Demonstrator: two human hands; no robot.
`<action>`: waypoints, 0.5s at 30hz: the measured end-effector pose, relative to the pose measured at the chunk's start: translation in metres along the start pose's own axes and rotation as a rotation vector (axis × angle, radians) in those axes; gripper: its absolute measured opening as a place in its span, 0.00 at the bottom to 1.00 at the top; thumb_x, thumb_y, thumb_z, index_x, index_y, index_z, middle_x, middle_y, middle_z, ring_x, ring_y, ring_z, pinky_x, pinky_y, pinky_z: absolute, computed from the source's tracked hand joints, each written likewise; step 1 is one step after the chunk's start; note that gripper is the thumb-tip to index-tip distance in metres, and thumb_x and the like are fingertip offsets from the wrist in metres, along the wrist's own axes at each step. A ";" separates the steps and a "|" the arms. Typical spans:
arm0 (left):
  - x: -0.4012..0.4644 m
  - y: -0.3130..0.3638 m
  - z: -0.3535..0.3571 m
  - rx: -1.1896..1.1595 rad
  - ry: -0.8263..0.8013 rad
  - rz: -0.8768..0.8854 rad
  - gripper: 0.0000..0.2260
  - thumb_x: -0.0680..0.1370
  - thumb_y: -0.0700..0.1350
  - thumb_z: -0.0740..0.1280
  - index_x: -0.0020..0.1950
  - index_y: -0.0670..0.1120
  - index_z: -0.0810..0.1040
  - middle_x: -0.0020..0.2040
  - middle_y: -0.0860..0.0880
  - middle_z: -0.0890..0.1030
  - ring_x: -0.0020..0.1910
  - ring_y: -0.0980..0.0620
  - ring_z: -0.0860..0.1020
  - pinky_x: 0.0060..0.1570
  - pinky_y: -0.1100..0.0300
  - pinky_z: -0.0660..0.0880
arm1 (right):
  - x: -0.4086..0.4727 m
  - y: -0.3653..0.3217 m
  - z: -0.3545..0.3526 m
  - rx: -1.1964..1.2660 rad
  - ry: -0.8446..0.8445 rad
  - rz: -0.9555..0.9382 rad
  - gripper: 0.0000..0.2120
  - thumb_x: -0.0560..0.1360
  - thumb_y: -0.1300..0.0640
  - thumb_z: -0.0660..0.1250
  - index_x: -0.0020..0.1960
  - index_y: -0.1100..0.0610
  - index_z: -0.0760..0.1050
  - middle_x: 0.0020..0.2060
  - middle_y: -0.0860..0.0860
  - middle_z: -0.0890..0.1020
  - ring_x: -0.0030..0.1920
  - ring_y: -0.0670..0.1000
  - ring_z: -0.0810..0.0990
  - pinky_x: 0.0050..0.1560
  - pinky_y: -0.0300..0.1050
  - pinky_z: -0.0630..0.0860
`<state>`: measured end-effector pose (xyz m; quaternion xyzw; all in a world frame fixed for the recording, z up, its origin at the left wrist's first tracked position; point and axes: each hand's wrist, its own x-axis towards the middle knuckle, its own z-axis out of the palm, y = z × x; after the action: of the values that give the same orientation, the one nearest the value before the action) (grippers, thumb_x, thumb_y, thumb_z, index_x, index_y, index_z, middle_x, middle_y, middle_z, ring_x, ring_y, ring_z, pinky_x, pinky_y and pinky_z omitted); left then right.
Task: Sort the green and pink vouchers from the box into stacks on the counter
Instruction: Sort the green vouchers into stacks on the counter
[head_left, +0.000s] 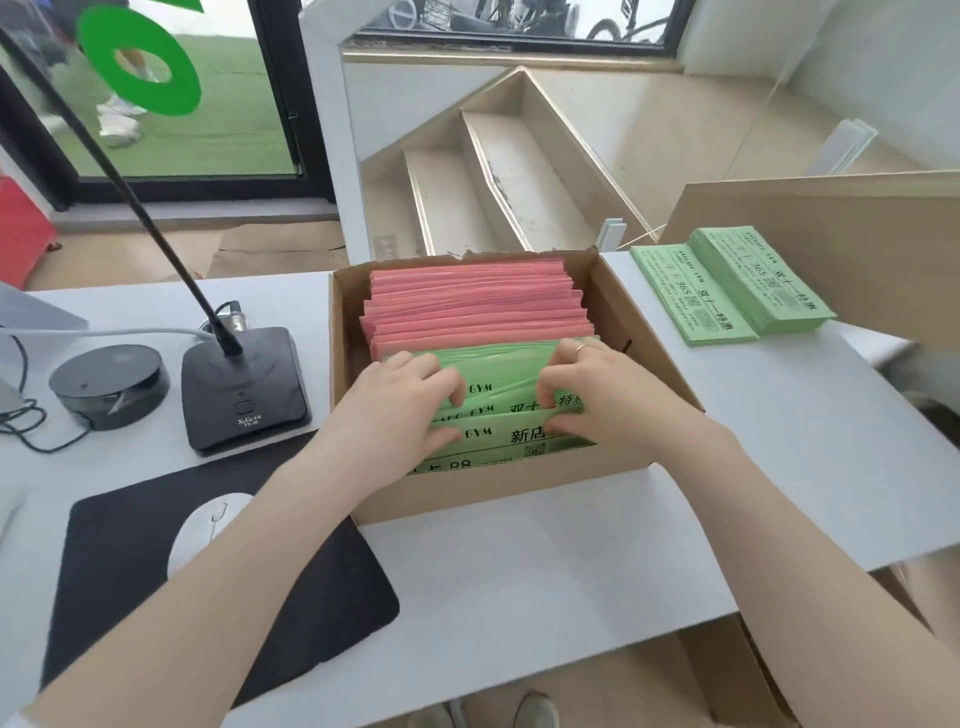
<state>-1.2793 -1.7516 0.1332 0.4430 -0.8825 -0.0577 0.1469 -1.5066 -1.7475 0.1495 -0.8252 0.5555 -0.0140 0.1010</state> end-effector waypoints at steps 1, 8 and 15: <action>0.000 0.000 -0.001 -0.001 -0.004 0.007 0.12 0.69 0.48 0.75 0.47 0.44 0.77 0.42 0.47 0.76 0.44 0.44 0.73 0.44 0.52 0.69 | -0.001 0.000 0.000 -0.011 0.016 -0.021 0.07 0.70 0.53 0.71 0.46 0.54 0.77 0.49 0.48 0.71 0.52 0.53 0.70 0.53 0.48 0.69; -0.002 0.007 -0.007 -0.061 -0.201 -0.095 0.14 0.75 0.55 0.66 0.55 0.51 0.66 0.46 0.56 0.74 0.44 0.52 0.73 0.47 0.60 0.65 | -0.009 -0.002 0.001 0.163 0.032 -0.018 0.14 0.71 0.58 0.70 0.47 0.51 0.65 0.40 0.42 0.73 0.43 0.50 0.72 0.47 0.47 0.70; 0.004 0.004 -0.010 0.074 -0.339 -0.216 0.17 0.75 0.55 0.65 0.64 0.56 0.72 0.57 0.50 0.78 0.55 0.46 0.76 0.51 0.56 0.74 | -0.002 0.001 -0.002 -0.027 -0.177 0.130 0.15 0.72 0.52 0.68 0.32 0.51 0.64 0.32 0.48 0.71 0.38 0.54 0.70 0.30 0.43 0.63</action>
<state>-1.2814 -1.7517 0.1444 0.5239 -0.8436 -0.1144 -0.0271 -1.5087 -1.7466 0.1514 -0.7869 0.5968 0.0729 0.1391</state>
